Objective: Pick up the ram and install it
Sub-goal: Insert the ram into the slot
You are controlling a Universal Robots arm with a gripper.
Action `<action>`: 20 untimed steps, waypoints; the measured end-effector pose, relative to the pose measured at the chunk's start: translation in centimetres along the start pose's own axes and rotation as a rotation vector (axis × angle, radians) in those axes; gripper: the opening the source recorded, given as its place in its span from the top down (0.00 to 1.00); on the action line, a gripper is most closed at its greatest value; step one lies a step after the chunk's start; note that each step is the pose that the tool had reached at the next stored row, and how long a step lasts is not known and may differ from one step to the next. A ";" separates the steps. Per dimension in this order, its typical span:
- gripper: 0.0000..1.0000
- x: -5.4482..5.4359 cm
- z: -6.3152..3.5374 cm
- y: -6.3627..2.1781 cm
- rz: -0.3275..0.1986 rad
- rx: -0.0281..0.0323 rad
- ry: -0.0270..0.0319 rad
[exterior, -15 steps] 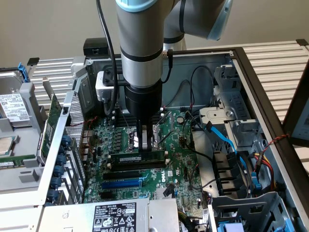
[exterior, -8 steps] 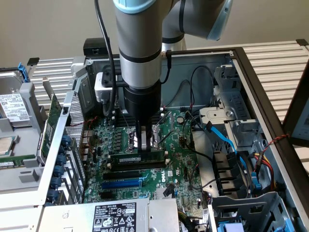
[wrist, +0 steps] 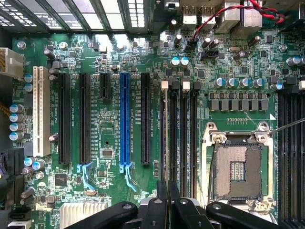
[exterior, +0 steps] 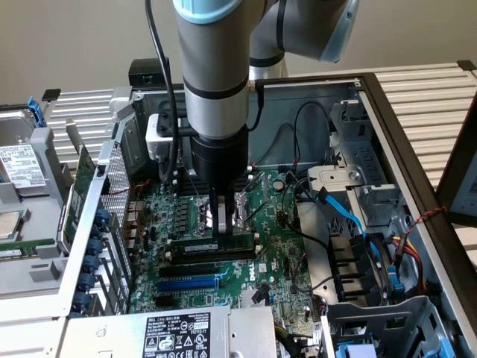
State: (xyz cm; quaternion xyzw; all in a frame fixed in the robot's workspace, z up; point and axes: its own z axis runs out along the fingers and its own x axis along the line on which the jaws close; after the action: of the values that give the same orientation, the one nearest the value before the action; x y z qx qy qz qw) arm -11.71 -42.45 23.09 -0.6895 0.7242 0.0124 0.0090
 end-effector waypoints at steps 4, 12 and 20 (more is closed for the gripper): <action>0.88 0.0 0.08 0.06 0.000 0.0022 -0.0003; 0.88 0.0 0.48 0.14 0.000 0.0096 -0.0006; 0.80 0.1 0.47 0.16 0.004 -0.0086 -0.0035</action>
State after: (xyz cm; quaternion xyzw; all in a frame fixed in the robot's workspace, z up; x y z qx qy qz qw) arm -11.87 -42.49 22.62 -0.6881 0.7254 0.0167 0.0072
